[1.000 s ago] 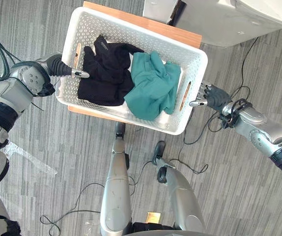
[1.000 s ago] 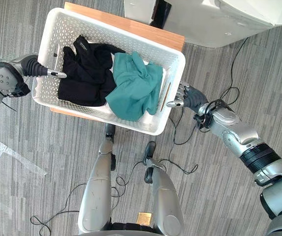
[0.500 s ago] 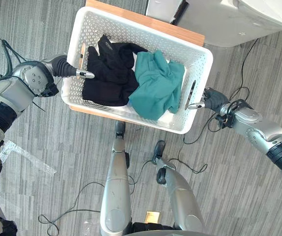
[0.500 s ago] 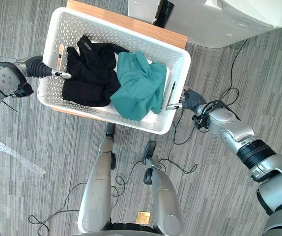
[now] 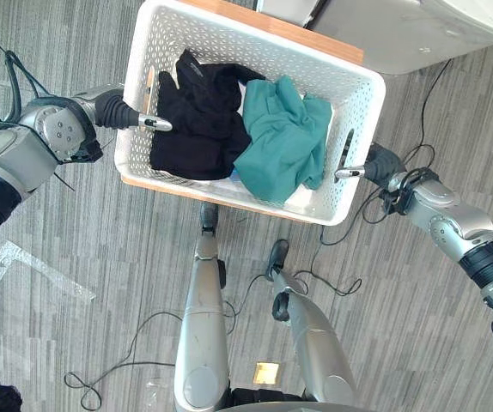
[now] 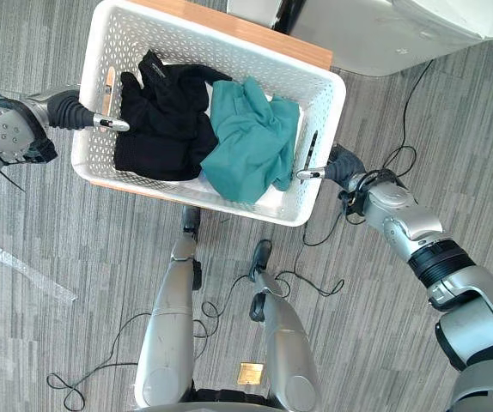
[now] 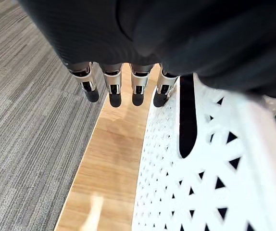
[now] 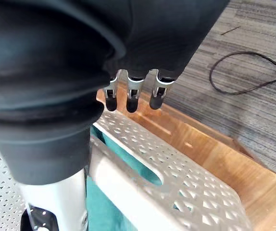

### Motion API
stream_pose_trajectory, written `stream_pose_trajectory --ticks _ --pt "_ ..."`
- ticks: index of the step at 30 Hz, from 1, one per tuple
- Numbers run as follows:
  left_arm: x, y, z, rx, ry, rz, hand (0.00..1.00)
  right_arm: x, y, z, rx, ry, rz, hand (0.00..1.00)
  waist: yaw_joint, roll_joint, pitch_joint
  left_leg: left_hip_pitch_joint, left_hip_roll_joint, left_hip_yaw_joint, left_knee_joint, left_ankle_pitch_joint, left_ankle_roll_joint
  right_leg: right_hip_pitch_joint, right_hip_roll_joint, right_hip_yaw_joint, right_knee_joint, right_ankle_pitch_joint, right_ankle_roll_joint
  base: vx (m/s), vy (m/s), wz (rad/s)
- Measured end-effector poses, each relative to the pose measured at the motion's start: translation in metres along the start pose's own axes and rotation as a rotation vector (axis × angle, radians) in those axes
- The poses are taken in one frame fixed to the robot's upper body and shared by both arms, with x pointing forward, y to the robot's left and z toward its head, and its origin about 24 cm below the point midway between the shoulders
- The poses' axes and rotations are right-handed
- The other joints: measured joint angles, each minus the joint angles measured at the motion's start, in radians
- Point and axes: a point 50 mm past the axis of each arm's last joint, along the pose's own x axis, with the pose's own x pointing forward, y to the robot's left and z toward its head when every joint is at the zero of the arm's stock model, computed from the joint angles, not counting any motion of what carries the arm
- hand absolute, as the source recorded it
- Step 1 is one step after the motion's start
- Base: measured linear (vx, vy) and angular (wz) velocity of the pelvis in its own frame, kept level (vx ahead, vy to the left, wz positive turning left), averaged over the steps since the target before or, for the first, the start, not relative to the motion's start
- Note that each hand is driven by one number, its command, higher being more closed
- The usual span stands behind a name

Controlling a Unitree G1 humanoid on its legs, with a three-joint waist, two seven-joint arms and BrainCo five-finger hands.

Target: Pick up the laundry basket with both hands and put the clothes into the washing machine.

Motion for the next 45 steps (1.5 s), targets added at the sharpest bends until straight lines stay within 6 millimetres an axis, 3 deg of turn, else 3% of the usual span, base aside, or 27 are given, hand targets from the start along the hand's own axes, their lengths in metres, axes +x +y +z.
stream_pose_trajectory --ticks 5,6,9,10,15,18,21,24,27,29,30,33,37,45 --pt "-0.008 0.001 0.002 0.062 -0.013 -0.011 0.00 -0.007 -0.001 0.010 -0.035 -0.012 0.014 0.00 0.006 0.000 0.000 -0.023 0.005 -0.001 0.020 -0.003 0.004 -0.012 0.006 0.000 -0.002 0.001 0.000 0.06 -0.025 -0.03" --pt "-0.009 -0.001 0.004 0.078 -0.017 -0.020 1.00 -0.011 -0.003 0.012 -0.053 -0.005 0.011 0.00 0.009 0.000 0.000 -0.025 0.005 -0.001 0.024 -0.004 0.006 -0.011 0.007 0.000 -0.002 0.001 0.000 0.06 -0.023 -0.01" --pt "-0.012 -0.005 0.005 0.090 -0.020 -0.050 1.00 -0.020 -0.004 0.014 -0.077 -0.003 0.019 0.00 0.015 0.000 0.000 -0.030 0.007 -0.002 0.041 -0.013 0.009 -0.008 0.008 0.002 -0.002 0.001 0.000 0.06 -0.012 -0.01" --pt "-0.013 -0.008 0.003 0.098 -0.016 -0.064 1.00 -0.023 -0.003 0.015 -0.079 -0.006 0.026 1.00 0.014 0.000 0.000 -0.029 0.007 -0.001 0.045 -0.015 0.012 -0.005 0.008 0.002 -0.002 0.002 0.001 0.06 -0.006 -0.01" --pt "-0.015 -0.034 0.001 0.171 0.001 -0.166 1.00 -0.028 0.001 0.006 -0.065 0.013 0.028 1.00 0.018 0.000 0.000 0.010 0.007 0.002 0.036 -0.027 0.010 0.025 0.005 0.013 -0.002 0.002 0.002 0.03 -0.005 0.01" --pt "-0.020 -0.053 0.002 0.233 -0.011 -0.242 1.00 -0.027 0.008 -0.009 -0.110 0.061 0.025 1.00 0.023 0.000 0.000 0.039 0.005 0.004 0.018 -0.028 0.008 0.047 0.004 0.014 -0.004 0.001 0.001 0.02 -0.020 0.04" --pt "-0.020 -0.054 0.004 0.301 -0.009 -0.229 1.00 -0.016 0.018 -0.024 -0.132 0.082 -0.018 1.00 0.026 -0.001 -0.006 0.054 0.003 0.004 -0.005 -0.016 -0.007 0.054 0.003 0.009 -0.004 -0.001 -0.002 0.02 -0.039 0.07" --pt "-0.021 -0.060 0.004 0.327 -0.001 -0.189 1.00 -0.007 0.030 -0.037 -0.032 0.045 -0.120 1.00 0.024 -0.002 -0.010 0.086 -0.006 0.007 -0.053 0.002 -0.009 0.061 -0.006 0.001 -0.003 -0.012 -0.002 0.04 -0.042 0.10" --pt "-0.016 -0.056 0.012 0.259 -0.005 -0.016 1.00 -0.002 0.034 -0.041 0.081 -0.021 -0.277 1.00 0.033 -0.002 -0.010 0.113 -0.014 0.006 -0.104 0.036 -0.015 0.066 -0.012 -0.001 -0.003 -0.019 -0.003 0.06 -0.033 0.11" --pt "-0.012 -0.043 0.028 0.120 -0.026 0.255 1.00 0.001 0.030 -0.042 0.174 -0.066 -0.404 1.00 0.051 -0.002 -0.010 0.113 -0.015 0.003 -0.107 0.039 -0.016 0.066 -0.012 -0.001 -0.004 -0.020 -0.003 0.05 -0.020 0.06" --pt "-0.012 -0.032 0.046 -0.009 -0.065 0.439 1.00 0.001 0.029 -0.042 0.226 -0.087 -0.464 1.00 0.056 -0.001 -0.010 0.114 -0.020 -0.002 -0.114 0.042 -0.020 0.066 -0.014 -0.004 -0.004 -0.022 -0.001 0.05 -0.009 0.08" --pt "-0.017 -0.022 0.059 -0.157 -0.066 0.679 1.00 0.009 0.027 -0.038 0.233 -0.107 -0.526 1.00 0.051 0.000 -0.010 0.127 -0.033 -0.015 -0.141 0.059 -0.026 0.066 -0.021 -0.004 -0.005 -0.023 -0.001 0.04 0.003 0.09" --pt "-0.015 -0.035 0.065 -0.305 -0.022 0.758 1.00 0.014 0.024 -0.031 0.203 -0.125 -0.563 1.00 0.048 0.004 -0.010 0.136 -0.046 -0.027 -0.166 0.069 -0.042 0.064 -0.024 -0.003 -0.007 -0.023 -0.001 0.01 0.004 0.02" --pt "-0.016 -0.061 0.061 -0.363 0.054 0.760 1.00 0.016 0.024 -0.022 0.159 -0.166 -0.592 1.00 0.049 0.007 -0.008 0.152 -0.051 -0.027 -0.189 0.081 -0.034 0.069 -0.030 0.008 -0.019 -0.022 0.000 0.03 0.002 -0.01"
